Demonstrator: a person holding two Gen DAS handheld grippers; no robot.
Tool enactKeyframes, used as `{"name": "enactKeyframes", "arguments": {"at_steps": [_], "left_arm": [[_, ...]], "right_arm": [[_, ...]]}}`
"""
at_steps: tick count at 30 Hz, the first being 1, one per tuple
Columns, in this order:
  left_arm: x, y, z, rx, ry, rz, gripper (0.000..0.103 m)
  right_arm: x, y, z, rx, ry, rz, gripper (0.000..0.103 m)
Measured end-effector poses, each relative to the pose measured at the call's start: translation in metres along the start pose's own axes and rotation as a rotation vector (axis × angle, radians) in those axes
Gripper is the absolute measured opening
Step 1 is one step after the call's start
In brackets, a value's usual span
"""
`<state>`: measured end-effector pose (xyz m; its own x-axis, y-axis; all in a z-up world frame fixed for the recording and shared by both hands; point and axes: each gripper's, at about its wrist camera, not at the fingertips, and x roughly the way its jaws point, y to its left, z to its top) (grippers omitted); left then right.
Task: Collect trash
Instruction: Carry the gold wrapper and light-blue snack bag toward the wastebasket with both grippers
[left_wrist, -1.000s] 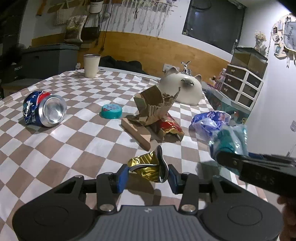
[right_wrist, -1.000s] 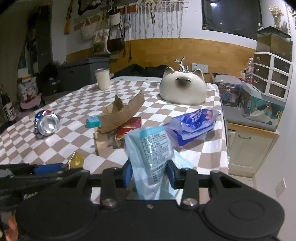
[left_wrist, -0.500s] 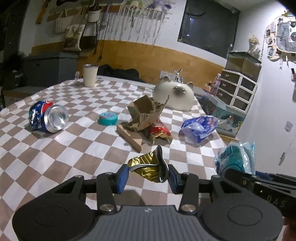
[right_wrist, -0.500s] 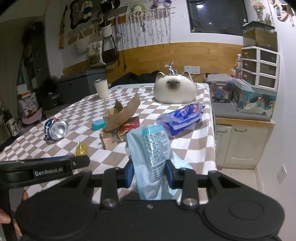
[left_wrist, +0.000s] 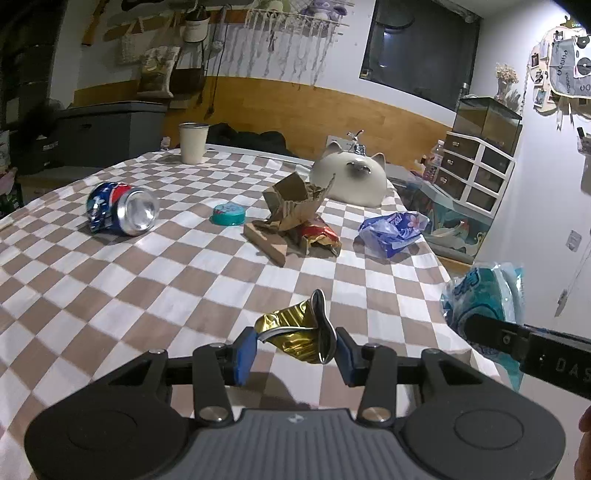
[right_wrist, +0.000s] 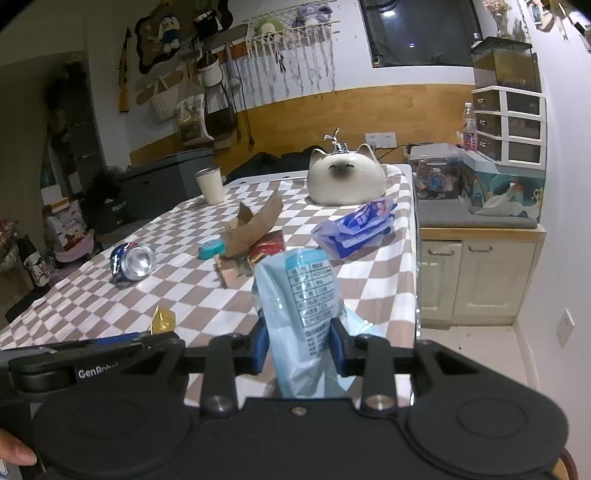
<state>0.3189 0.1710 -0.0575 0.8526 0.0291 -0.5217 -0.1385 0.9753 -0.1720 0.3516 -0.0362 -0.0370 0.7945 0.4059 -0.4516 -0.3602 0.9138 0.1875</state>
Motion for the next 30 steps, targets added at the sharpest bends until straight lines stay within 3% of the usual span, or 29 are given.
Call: {"name": "enactKeyframes", "arguments": {"at_steps": [18, 30], "left_arm": [[-0.087, -0.009, -0.021, 0.019, -0.062, 0.018, 0.046], [-0.119, -0.036, -0.038, 0.039, -0.087, -0.005, 0.046]], "right_arm": [[-0.077, 0.014, -0.022, -0.039, -0.059, 0.013, 0.035], [-0.128, -0.004, -0.042, -0.038, -0.103, -0.007, 0.035]]}}
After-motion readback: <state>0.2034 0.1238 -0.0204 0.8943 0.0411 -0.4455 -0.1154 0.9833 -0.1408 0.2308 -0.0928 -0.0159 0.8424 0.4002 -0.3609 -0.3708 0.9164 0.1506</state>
